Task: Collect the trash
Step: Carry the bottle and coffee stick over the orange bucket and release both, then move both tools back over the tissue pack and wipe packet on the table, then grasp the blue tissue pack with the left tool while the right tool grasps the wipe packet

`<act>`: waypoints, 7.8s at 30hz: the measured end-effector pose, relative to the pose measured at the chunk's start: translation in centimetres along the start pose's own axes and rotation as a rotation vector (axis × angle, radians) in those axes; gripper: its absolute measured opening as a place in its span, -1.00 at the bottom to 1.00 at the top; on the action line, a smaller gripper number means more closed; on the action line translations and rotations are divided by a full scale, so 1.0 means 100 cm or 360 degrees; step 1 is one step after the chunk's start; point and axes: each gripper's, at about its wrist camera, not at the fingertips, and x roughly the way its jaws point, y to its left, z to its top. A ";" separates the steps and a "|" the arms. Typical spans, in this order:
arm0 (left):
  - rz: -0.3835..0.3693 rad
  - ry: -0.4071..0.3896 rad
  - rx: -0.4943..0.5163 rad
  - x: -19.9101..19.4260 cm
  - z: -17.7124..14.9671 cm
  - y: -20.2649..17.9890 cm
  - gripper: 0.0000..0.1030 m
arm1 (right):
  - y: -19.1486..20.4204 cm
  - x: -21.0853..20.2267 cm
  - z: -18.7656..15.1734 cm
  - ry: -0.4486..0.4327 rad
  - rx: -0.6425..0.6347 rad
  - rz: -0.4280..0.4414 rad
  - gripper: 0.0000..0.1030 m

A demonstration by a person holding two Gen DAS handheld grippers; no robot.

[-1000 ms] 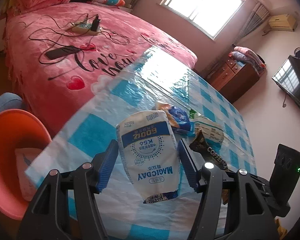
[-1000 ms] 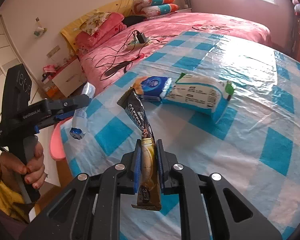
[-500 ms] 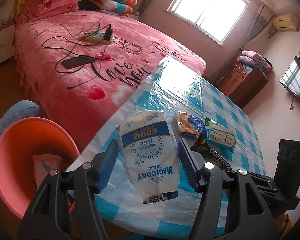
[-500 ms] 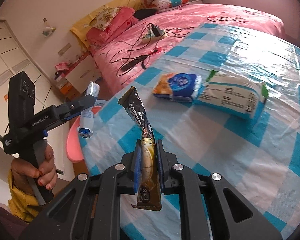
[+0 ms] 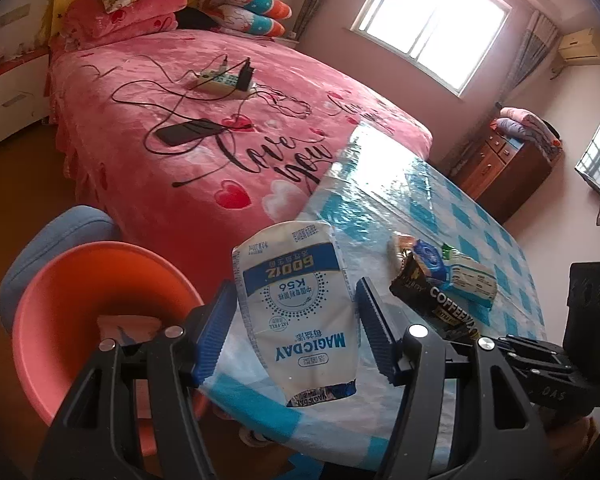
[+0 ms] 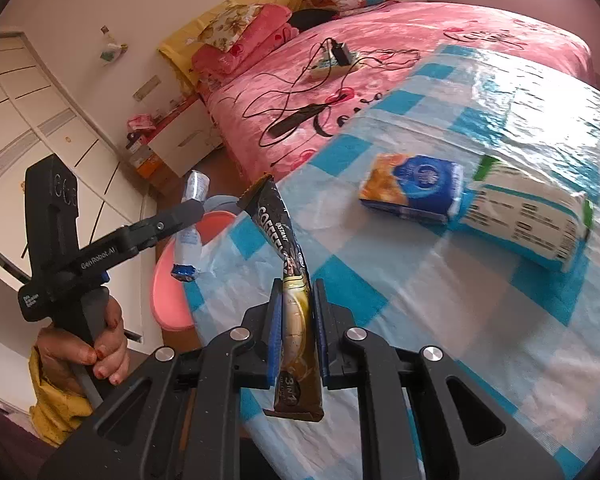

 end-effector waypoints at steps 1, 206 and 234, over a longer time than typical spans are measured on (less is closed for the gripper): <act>0.0012 -0.0003 -0.0002 -0.001 0.000 0.003 0.22 | 0.002 0.001 0.001 0.0004 -0.0004 0.0007 -0.70; -0.0317 0.0478 0.1408 0.098 -0.061 -0.287 0.61 | -0.192 -0.160 -0.099 -0.0603 0.0773 -0.0173 0.90; -0.0824 0.0694 0.1927 0.095 -0.069 -0.284 0.61 | -0.177 -0.120 -0.042 -0.0367 0.0755 -0.0356 0.90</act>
